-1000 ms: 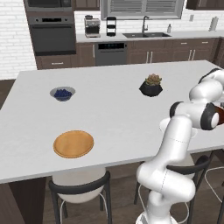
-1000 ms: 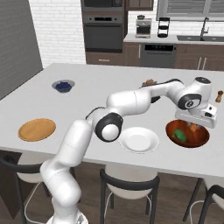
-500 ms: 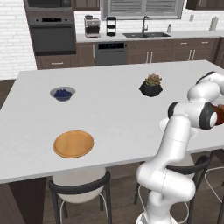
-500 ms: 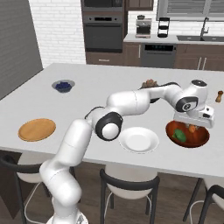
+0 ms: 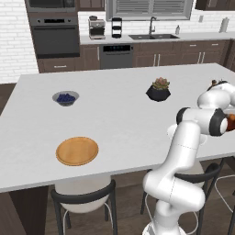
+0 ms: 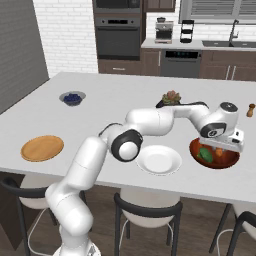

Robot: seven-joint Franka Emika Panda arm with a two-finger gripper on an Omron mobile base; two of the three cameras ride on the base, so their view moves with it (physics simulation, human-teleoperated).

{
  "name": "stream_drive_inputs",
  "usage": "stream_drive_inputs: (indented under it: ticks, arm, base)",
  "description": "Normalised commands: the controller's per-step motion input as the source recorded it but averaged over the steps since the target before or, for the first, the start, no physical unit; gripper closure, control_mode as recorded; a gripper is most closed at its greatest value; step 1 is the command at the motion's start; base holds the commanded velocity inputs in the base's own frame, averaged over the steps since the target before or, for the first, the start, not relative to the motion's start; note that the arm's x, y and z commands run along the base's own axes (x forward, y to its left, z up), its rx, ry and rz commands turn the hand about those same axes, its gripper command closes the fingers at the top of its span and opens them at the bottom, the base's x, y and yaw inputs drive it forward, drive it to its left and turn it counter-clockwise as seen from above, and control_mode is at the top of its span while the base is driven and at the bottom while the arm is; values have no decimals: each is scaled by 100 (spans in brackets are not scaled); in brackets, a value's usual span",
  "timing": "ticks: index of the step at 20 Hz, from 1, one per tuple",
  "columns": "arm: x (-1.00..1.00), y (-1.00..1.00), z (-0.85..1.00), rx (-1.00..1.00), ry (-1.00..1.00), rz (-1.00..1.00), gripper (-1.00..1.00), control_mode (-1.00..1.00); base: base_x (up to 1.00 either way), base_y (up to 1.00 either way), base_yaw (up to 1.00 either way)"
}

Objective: Pick the chicken drumstick and broccoli from their plates and place them in the bowl. Then put the bowl in the fridge.

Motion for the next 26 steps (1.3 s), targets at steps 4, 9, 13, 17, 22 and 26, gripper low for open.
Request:
stream_drive_inputs:
  ticks: [4,9,13,17,22,26]
  arm:
    - [28,-9,-13,0,-15,0,100,-100]
    - [43,0,-6,0,-2,0,100,-100]
    - [32,-8,-17,-2,0,0,100,-100]
    - [17,-36,-21,-3,0,0,100,-100]
    - [0,-40,-15,-4,0,0,100,-100]
    - [7,-13,-3,-1,0,0,100,-100]
  base:
    - [0,0,0]
    - [0,0,0]
    - [0,0,0]
    - [0,0,0]
    - [0,0,0]
    - [0,0,0]
